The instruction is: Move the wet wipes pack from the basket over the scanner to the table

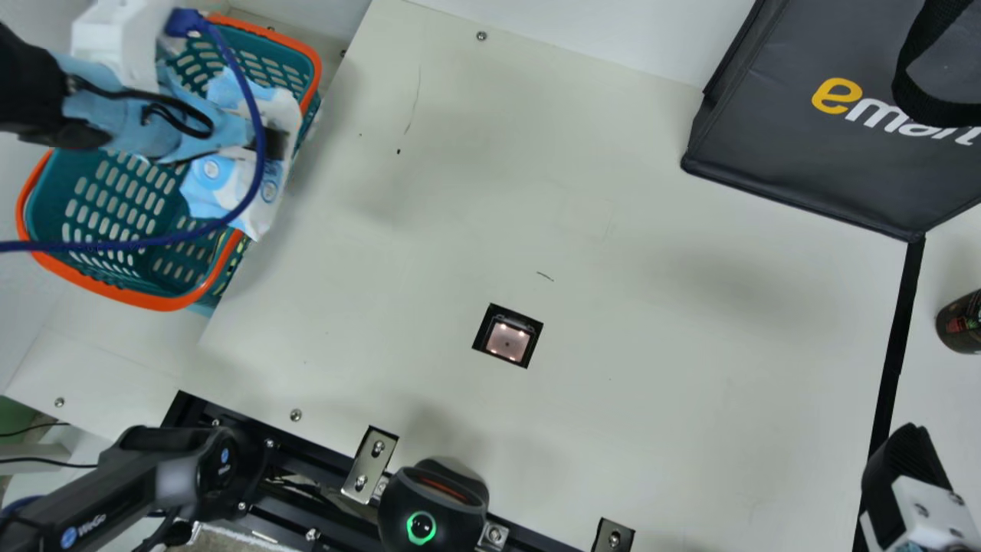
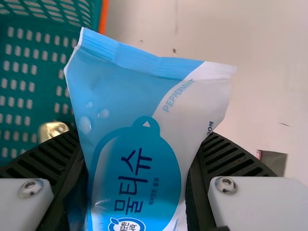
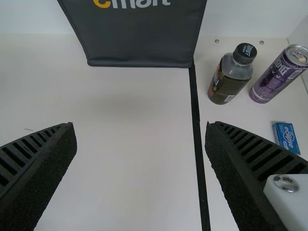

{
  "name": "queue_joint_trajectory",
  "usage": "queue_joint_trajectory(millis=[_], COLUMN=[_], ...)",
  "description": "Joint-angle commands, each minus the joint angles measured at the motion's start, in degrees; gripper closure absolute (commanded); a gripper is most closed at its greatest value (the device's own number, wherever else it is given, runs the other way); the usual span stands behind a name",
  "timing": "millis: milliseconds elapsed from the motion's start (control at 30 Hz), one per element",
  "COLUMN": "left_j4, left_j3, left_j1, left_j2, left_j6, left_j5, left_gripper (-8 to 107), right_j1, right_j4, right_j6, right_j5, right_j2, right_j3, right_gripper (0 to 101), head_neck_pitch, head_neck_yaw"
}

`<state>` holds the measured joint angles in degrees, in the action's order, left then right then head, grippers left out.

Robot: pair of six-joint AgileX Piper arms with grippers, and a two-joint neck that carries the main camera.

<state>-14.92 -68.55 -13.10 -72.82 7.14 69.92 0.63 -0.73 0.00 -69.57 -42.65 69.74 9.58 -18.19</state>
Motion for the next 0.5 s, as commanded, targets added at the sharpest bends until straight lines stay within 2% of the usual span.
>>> queue_joint_trajectory(millis=[0,467], left_j4=[1.06,8.16], left_j3=[0.62,1.90], left_j1=[5.79,32.17], left_j2=[0.87,2.79], left_j6=[-8.52,-36.12], left_j5=[-0.02,-0.02], left_gripper=[107,107], right_j1=[0.00,0.00], right_j4=[0.00,0.00], right_j6=[0.00,0.00], right_j5=[0.00,0.00], right_j2=[0.00,0.00], right_j3=[0.00,0.00], right_gripper=[6,6], head_neck_pitch=[-1.66,-1.66], head_neck_yaw=[-0.23,-0.23])
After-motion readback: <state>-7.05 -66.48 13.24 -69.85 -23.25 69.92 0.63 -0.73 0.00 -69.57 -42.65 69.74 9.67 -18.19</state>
